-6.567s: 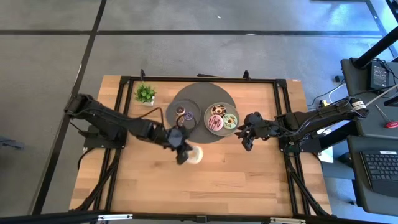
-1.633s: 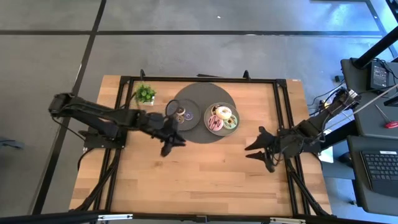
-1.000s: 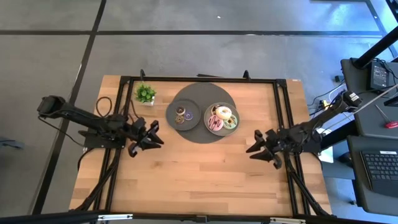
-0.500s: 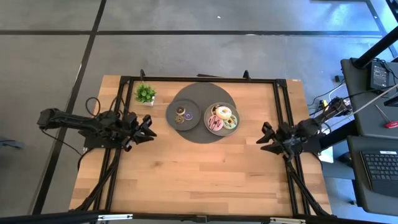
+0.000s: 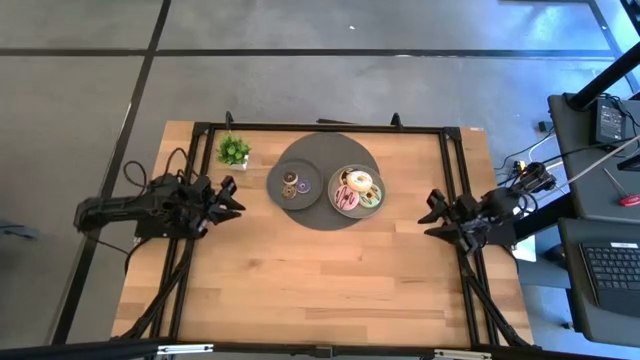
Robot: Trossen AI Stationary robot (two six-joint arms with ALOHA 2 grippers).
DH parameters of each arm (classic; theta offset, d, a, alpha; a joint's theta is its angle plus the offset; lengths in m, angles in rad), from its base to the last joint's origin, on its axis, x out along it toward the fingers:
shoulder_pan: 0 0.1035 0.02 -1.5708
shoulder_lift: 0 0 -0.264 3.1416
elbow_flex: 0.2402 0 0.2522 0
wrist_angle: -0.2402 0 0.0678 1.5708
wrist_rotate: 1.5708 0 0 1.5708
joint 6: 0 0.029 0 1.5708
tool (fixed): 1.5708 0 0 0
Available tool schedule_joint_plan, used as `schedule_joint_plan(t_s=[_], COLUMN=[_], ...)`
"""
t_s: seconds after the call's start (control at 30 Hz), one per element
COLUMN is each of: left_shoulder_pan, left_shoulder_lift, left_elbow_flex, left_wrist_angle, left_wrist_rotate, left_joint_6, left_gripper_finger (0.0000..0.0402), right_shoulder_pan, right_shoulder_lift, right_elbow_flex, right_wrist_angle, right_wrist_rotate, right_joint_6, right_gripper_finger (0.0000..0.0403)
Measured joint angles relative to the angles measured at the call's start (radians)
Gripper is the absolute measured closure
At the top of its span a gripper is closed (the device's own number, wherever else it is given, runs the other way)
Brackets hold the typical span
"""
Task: Pick & Place donuts
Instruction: Return to Home Position
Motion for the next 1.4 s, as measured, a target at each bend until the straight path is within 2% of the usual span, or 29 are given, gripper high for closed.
schedule_joint_plan(t_s=[0.2,0.4,0.53,0.63,0.83,0.97,1.4], left_shoulder_pan=[0.063,0.08,0.08,0.08,0.08,0.08,0.08], left_shoulder_lift=[0.001,0.002,0.003,0.004,0.004,0.004,0.004], left_elbow_flex=[0.009,0.01,0.01,0.01,0.01,0.01,0.01], left_wrist_angle=[-0.078,-0.139,-0.216,-0.232,-0.229,-0.229,-0.229], left_wrist_rotate=[0.043,0.048,0.047,0.045,0.045,0.044,0.044], left_joint_6=[0.012,0.013,0.013,0.013,0.012,0.012,0.012], left_gripper_finger=[0.0313,0.0313,0.0313,0.0313,0.0313,0.0313,0.0313], right_shoulder_pan=[0.0,0.0,0.0,0.0,0.0,-0.002,-0.002], right_shoulder_lift=[0.0,0.0,0.0,0.005,0.001,0.022,0.025], right_elbow_flex=[0.0,-0.015,-0.089,-0.09,-0.09,-0.09,-0.09], right_wrist_angle=[-0.041,-0.101,0.008,-0.029,-0.097,-0.099,-0.096], right_wrist_rotate=[0.025,0.119,0.12,0.119,0.075,0.075,0.075], right_joint_6=[-0.076,-0.113,-0.112,-0.088,-0.151,-0.221,-0.22], right_gripper_finger=[0.0257,0.0257,0.0257,0.0257,0.0257,0.0257,0.0257])
